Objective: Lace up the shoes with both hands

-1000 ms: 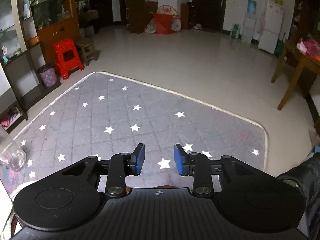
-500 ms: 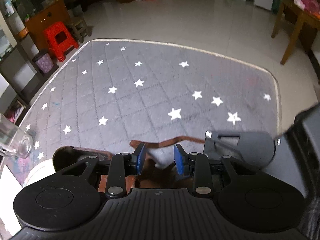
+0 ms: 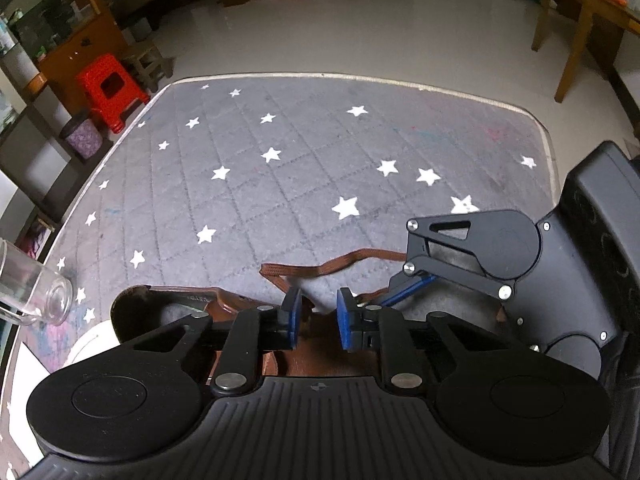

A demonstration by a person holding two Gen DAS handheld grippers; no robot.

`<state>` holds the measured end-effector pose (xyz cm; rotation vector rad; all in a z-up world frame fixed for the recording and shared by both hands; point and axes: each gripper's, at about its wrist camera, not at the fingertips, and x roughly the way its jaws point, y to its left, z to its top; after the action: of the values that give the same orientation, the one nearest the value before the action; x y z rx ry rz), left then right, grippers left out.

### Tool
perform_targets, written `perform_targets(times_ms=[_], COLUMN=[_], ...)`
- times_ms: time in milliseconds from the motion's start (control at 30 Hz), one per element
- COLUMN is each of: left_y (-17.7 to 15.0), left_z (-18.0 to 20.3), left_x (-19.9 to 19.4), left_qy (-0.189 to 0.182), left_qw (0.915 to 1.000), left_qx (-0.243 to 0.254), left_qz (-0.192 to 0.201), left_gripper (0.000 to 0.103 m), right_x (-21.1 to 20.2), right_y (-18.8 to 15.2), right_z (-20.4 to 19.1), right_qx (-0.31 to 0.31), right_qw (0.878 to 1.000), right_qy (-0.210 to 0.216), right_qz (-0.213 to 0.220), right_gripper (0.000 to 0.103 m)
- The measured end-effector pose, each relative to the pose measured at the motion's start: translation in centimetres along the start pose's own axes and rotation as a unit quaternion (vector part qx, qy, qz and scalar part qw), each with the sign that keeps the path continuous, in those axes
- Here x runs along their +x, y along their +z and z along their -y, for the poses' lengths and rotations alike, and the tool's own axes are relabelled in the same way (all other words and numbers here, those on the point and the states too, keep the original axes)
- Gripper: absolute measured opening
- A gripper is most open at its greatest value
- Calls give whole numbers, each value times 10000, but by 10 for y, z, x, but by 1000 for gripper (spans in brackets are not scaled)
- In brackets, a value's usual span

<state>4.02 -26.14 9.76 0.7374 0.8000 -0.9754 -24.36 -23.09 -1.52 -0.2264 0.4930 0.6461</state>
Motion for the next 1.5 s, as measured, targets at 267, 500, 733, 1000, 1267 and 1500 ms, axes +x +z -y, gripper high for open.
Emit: perform_targets(times_ms=[267,500,733,1000,1267,1500], left_y=[-4,1,8,14,21,27], left_z=[3,7,6,3,-5,-17], left_x=[2,5,12,25,21,12], left_qy=[119,245,192,273,725,577], left_qw=[9994,9981,9979,9977,9969,9982], left_qx=[239,462,472,349,166,-160], left_qz=[-210,-327,-409,-509,-262,5], left_gripper=[20,21,28,25,7,6], right_x=[-9,-5,-2,-2,-2,-2], right_y=[4,7,3,0,0,-1], right_z=[-7,-14,-17,-16,-15,-16], right_qx=[-161,-254,-349,-368,-336,-338], right_qw=[9997,9994,9992,9991,9992,9992], right_qy=[-29,142,185,185,196,166], right_qz=[201,171,73,87,124,139], right_gripper=[103,103,103,103,103,103])
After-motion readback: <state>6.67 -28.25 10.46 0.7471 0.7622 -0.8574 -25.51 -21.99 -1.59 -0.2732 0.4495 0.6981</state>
